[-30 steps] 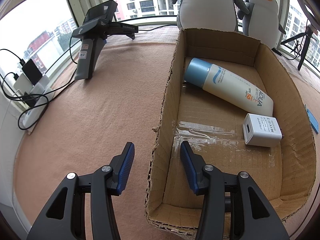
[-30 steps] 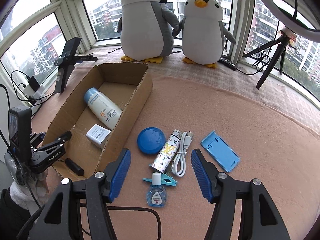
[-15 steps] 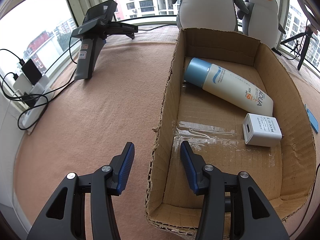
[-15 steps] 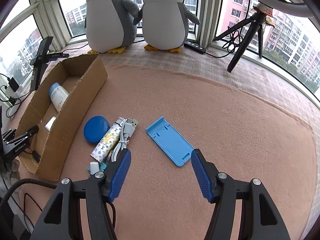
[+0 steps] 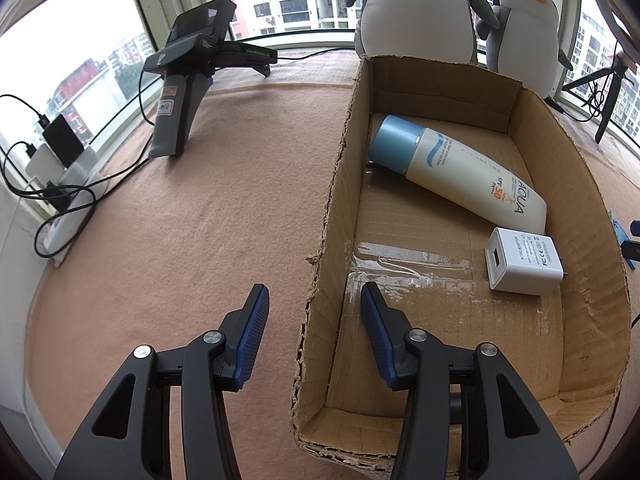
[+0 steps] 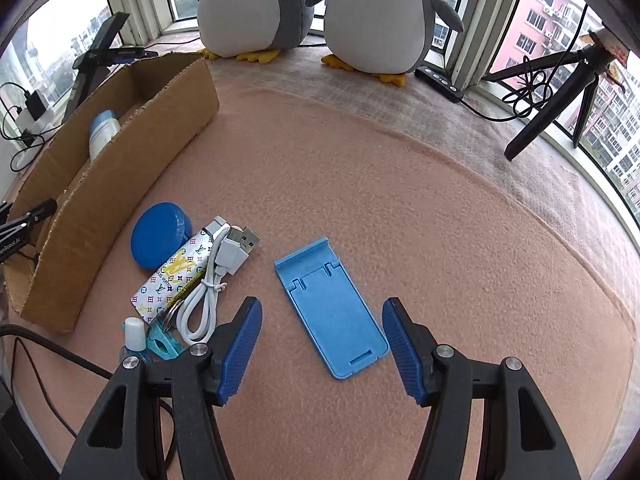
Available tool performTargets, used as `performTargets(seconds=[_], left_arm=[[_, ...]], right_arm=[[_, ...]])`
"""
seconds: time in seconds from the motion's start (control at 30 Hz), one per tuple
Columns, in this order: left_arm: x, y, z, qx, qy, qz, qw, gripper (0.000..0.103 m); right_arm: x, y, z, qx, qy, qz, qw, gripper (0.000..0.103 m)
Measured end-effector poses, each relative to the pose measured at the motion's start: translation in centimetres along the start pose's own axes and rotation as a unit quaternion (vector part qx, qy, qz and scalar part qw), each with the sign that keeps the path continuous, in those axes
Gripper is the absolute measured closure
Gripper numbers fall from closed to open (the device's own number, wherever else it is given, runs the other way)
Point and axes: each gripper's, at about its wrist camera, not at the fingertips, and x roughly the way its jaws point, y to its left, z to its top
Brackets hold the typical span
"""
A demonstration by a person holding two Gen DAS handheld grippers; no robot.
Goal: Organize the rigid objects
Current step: 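Move the right tool back toward the blue phone stand, then grasp the blue phone stand with the right gripper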
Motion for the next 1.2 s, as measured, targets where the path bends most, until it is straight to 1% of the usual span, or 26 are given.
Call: performTargets(seconds=[0.07,0.17,0.37,0.53,0.67,0.77,0.83,0.93,0.97,1.2], left_arm=[[0.0,0.1,-0.1,0.0,0.0,0.0,1.0,0.056],[0.0,0.0,-0.1,-0.001,0.0,0.0,1.0,0.056],[0.0,0.1,-0.1,-0.001,0.0,0.0,1.0,0.056],[0.0,0.1,-0.2,-0.001,0.0,-0.001,1.0,0.056],[0.0,0.1,-0.2,-0.001,0.0,-0.001,1.0,0.056],[0.0,0.1,-0.1,-0.001,0.0,-0.001,1.0,0.056],[0.0,0.1,-0.1,-0.001,0.0,-0.001,1.0,0.056],[0.0,0.1,-0.2,-0.001,0.0,-0.001,1.0,0.056],[0.0,0.1,-0.2,-0.001,0.0,-0.001,1.0,0.056],[-0.1,0.3,-0.3,-0.004,-0.001,-0.003,1.0,0.056]], right_arm=[[0.5,-0.2,0.2,-0.007,0.004,0.013,1.0,0.044],[0.9,-0.3,0.5,-0.014,0.008,0.018,1.0,0.044],[1.2,-1.1,1.2,0.004,0.015,0.042,0.999,0.044],[1.1,-0.8,0.9,0.003,0.021,0.053,0.998,0.044],[0.9,0.2,0.3,-0.005,0.025,0.05,0.998,0.045],[0.9,1.0,0.1,-0.014,0.027,0.02,0.999,0.05],[0.8,1.1,0.1,-0.009,0.03,0.017,0.999,0.054],[0.7,1.0,0.3,0.001,0.033,0.014,0.999,0.064],[0.7,1.0,0.3,0.004,0.032,0.012,0.999,0.07],[0.1,0.6,-0.4,0.031,0.019,-0.003,0.999,0.07]])
